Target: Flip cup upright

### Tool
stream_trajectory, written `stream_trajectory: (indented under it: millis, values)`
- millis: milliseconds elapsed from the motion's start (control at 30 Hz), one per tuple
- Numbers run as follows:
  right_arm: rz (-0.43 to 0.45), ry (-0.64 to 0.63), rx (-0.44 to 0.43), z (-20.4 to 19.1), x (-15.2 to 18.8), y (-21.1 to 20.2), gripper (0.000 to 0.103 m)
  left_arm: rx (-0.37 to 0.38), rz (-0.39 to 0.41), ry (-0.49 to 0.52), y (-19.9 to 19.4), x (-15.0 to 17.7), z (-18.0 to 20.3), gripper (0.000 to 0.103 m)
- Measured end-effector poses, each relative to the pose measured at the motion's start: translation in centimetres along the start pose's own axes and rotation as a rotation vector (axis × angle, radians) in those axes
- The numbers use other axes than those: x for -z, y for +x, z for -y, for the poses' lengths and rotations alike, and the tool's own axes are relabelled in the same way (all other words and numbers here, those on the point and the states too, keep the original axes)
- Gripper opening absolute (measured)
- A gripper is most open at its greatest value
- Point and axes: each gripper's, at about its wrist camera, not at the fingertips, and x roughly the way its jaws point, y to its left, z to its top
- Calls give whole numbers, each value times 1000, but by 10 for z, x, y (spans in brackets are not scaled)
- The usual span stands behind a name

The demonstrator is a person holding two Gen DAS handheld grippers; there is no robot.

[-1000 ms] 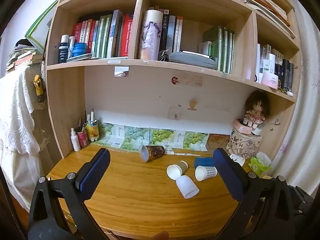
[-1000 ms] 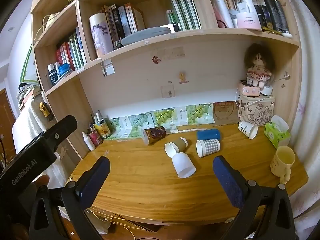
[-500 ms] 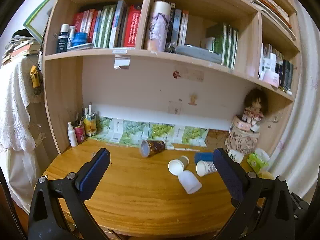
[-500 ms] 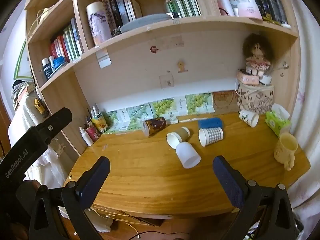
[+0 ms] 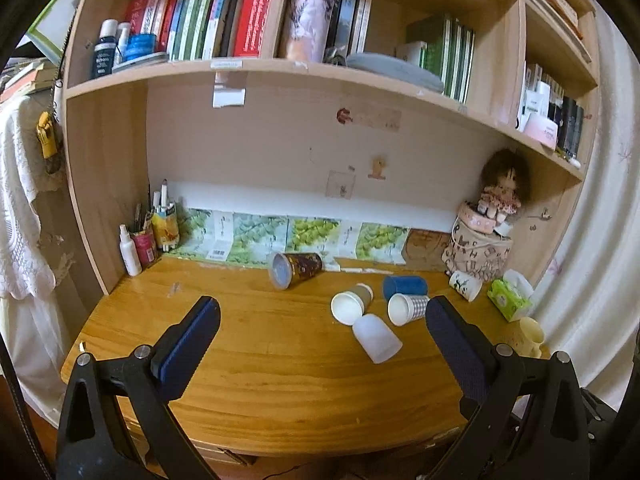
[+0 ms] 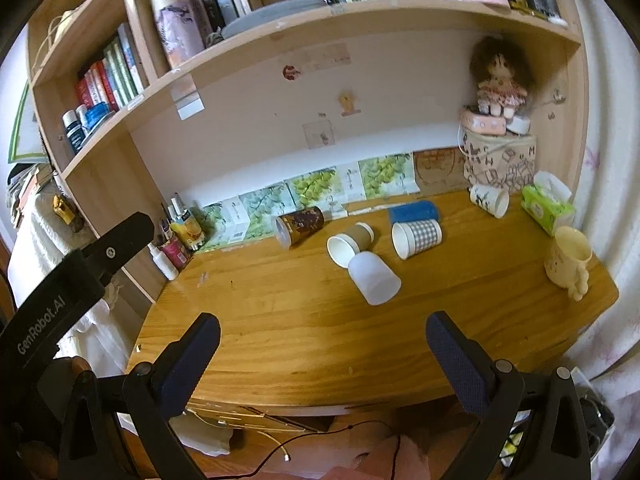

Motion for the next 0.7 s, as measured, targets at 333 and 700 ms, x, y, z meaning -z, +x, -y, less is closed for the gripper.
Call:
stream_trajectory:
  millis: [333, 700]
  values:
    - [-86, 30, -6, 10, -9, 25, 103, 6, -43, -24, 26, -7, -1, 103]
    - [-190, 92, -42, 42, -46, 84, 103, -21, -67, -29, 83, -30, 9, 102]
